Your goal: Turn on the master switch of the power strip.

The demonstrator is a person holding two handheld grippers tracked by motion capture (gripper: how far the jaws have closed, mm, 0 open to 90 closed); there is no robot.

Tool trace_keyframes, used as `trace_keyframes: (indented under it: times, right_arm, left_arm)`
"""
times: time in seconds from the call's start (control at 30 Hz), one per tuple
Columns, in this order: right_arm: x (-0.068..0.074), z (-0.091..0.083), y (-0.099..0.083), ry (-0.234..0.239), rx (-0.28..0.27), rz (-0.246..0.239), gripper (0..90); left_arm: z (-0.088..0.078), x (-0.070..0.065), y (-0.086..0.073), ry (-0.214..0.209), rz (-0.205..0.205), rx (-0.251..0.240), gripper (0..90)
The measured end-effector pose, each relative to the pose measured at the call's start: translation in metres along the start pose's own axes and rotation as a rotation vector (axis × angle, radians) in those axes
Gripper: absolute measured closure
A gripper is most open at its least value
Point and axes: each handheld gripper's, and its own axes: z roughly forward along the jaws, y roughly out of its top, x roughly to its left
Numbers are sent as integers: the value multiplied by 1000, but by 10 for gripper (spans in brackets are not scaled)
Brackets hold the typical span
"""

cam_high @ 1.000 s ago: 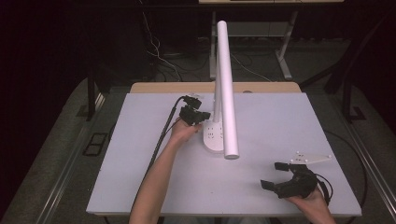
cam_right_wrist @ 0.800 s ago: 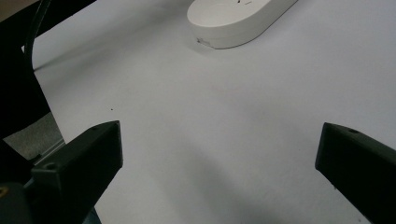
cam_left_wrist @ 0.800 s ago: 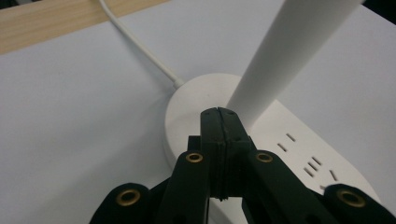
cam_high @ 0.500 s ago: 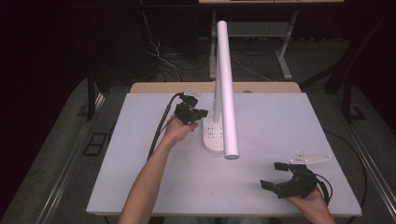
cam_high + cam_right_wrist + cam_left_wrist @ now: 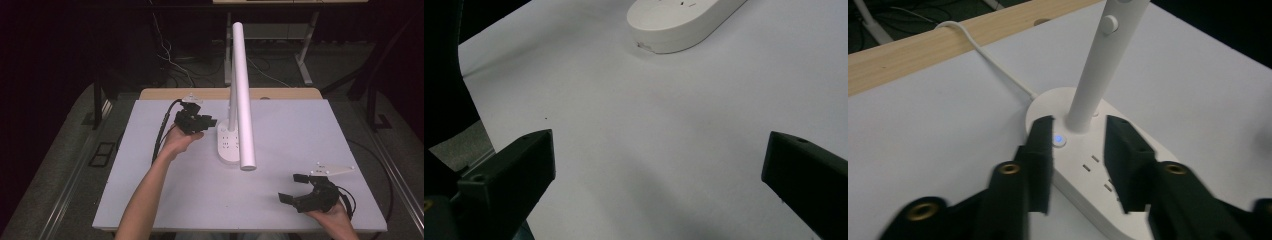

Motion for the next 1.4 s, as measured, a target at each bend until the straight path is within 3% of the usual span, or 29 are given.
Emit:
trace_keyframes:
  times: [0.13, 0.23, 0.37, 0.63, 0.77, 1.07, 1.4]
  right_arm:
    - [0, 0, 0, 1, 0, 1, 3]
    - [1, 1, 0, 2, 0, 1, 3]
    - [1, 1, 0, 2, -2, 0, 3]
    - [1, 1, 0, 4, -5, 2, 3]
    - [1, 2, 1, 3, -1, -5, 3]
    - [2, 2, 1, 4, -2, -2, 3]
    - [2, 2, 1, 1, 1, -3, 3]
  left_arm:
    - [-14, 1, -3, -28, 9, -17, 356]
    - [-25, 4, -5, -44, 7, -20, 226]
    - [-36, 5, -9, -44, -23, -9, 0]
    - [-59, -3, -25, -54, -21, -28, 0]
    - [-69, -8, -35, -26, -5, -43, 0]
    - [-91, -19, -61, -25, 9, -61, 0]
    - [-98, -35, -87, -18, 38, -60, 0]
